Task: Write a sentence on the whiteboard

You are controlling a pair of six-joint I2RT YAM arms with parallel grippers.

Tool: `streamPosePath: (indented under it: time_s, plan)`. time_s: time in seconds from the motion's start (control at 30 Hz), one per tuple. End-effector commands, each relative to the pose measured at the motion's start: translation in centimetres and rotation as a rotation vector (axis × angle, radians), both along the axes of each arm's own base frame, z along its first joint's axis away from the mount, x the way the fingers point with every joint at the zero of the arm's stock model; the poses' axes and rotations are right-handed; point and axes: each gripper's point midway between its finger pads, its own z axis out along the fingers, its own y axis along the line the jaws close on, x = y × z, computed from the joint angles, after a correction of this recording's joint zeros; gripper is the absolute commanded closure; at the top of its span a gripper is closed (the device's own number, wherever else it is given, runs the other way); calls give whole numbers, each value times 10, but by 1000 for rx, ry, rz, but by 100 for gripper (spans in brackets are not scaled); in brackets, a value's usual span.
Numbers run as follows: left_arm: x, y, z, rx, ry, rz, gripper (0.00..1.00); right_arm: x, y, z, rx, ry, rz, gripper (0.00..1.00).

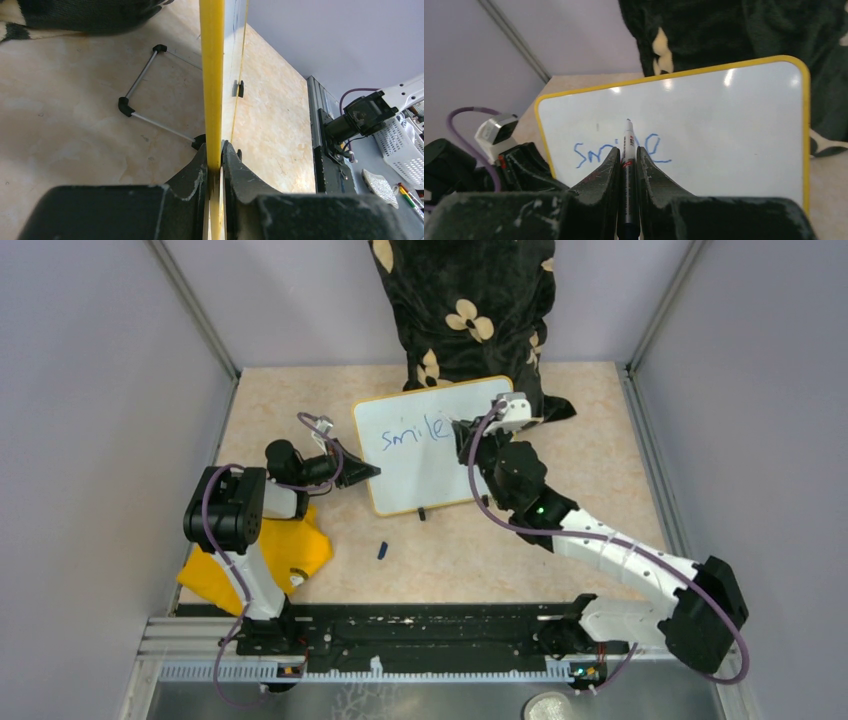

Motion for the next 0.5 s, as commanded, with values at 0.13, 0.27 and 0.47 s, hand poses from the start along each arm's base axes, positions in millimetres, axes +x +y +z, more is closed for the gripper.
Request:
streamPosePath:
  time_s: [0.13, 0.27, 0.47]
  plan:
    - [6, -2, -13, 28, -4, 21, 100, 5, -53, -41, 12, 75, -138, 100]
    - [6, -2, -13, 28, -4, 21, 100, 7, -51, -52, -2, 89, -138, 100]
    - [6, -2, -14, 30, -5, 21, 100, 12, -47, -53, 8, 81, -144, 100]
